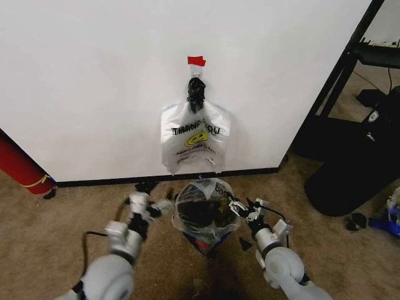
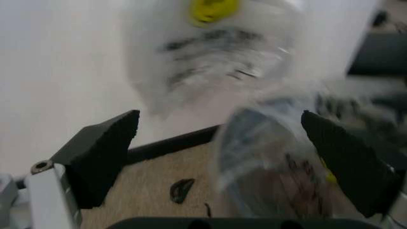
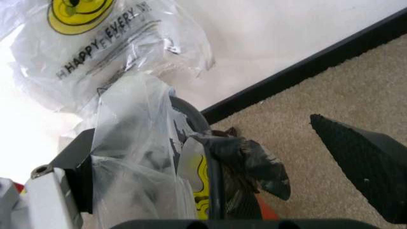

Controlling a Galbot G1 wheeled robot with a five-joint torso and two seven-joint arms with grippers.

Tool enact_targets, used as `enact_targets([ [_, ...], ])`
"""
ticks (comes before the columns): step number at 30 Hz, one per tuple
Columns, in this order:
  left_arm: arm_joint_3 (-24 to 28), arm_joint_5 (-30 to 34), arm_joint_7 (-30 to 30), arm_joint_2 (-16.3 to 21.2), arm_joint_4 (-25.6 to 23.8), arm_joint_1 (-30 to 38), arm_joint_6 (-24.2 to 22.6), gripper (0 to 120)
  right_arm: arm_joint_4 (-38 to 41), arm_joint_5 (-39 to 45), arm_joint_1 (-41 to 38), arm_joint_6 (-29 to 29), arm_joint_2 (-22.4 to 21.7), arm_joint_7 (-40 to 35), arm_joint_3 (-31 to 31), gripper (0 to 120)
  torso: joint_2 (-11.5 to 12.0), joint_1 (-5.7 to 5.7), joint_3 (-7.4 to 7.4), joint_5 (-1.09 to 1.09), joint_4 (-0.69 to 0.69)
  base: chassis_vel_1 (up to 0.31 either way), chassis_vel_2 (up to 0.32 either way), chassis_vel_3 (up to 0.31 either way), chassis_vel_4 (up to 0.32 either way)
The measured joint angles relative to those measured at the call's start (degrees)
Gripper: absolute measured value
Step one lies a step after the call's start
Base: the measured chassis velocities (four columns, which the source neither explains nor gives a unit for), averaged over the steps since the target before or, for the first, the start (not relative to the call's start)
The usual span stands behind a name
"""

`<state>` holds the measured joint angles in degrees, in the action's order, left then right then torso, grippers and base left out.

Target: Pick up the garbage bag from the wall and place it over the trash bin.

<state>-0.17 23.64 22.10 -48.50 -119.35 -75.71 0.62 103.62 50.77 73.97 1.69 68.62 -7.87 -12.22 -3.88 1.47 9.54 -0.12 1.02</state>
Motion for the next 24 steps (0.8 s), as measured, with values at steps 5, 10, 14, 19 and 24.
enact_targets([
  [5, 4.62, -7.64, -2.17, 0.93, 3.40, 0.97, 3.12, 100, 0.02, 0.49, 0.04, 0.27, 0.64, -0.83, -0.11, 100, 0.00, 0.00, 0.00, 0.01, -0.02, 0.000, 0.000, 0.000, 0.000],
  [10, 6.51, -12.65, -3.31, 1.38, 4.95, 1.03, 5.14, 100, 0.00, 0.88, -0.06, 0.53, 1.05, -1.27, -0.18, 100, 0.00, 0.00, 0.00, 0.02, -0.02, 0.000, 0.000, 0.000, 0.000],
  [14, 7.87, -14.65, -3.43, 0.77, 6.43, 1.52, 5.23, 100, 0.02, 1.16, -0.23, 0.79, 1.52, -1.46, -0.06, 100, 0.00, 0.00, 0.00, 0.01, -0.02, 0.000, 0.000, 0.000, 0.000],
  [19, 9.27, -15.71, -3.09, -0.46, 9.06, 3.61, 4.35, 100, 0.23, 1.33, -0.22, 1.03, 1.86, -1.57, 0.04, 100, 0.00, 0.00, 0.00, 0.00, -0.02, 0.000, 0.000, 0.000, 0.000],
  [24, 11.00, -15.71, -3.13, -0.27, 10.64, 4.73, 3.98, 100, 0.49, 2.25, -0.07, 1.25, 1.64, -1.82, -0.17, 100, 0.00, 0.00, 0.00, 0.01, -0.01, 0.000, 0.000, 0.000, 0.000],
])
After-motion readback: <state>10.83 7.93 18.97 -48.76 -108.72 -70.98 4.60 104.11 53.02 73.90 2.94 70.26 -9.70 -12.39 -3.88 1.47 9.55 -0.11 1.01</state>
